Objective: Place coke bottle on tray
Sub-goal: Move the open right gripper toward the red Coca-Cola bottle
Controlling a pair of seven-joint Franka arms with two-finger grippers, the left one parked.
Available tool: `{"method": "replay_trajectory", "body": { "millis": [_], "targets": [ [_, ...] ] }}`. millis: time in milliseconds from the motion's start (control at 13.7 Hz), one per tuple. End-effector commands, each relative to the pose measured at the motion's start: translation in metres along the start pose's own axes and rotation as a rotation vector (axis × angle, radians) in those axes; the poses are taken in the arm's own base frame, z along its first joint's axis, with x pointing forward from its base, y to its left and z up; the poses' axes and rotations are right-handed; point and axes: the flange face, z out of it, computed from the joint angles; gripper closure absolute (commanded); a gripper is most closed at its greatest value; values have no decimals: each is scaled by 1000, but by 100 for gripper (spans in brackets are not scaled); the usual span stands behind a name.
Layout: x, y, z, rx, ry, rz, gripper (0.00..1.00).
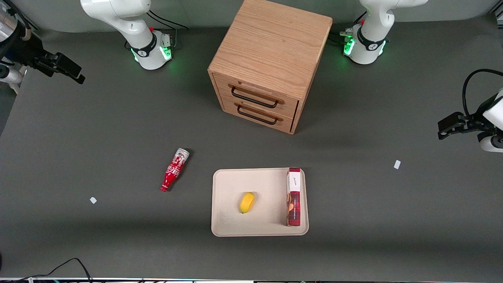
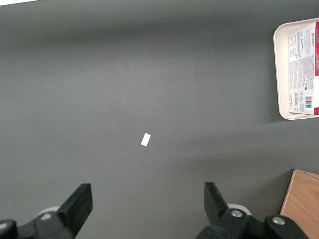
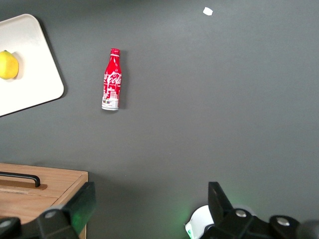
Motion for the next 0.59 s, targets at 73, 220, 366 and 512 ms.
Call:
{"method": "replay_trajectory", "body": {
  "millis": [73, 220, 366, 512],
  "targets": [
    [1, -4, -6, 13, -30, -29, 0],
    [1, -3, -5, 12, -35, -29, 0],
    [-1, -15, -3, 9, -36, -50, 0],
    [24, -36, 4, 31, -57, -55, 0]
  ]
}}
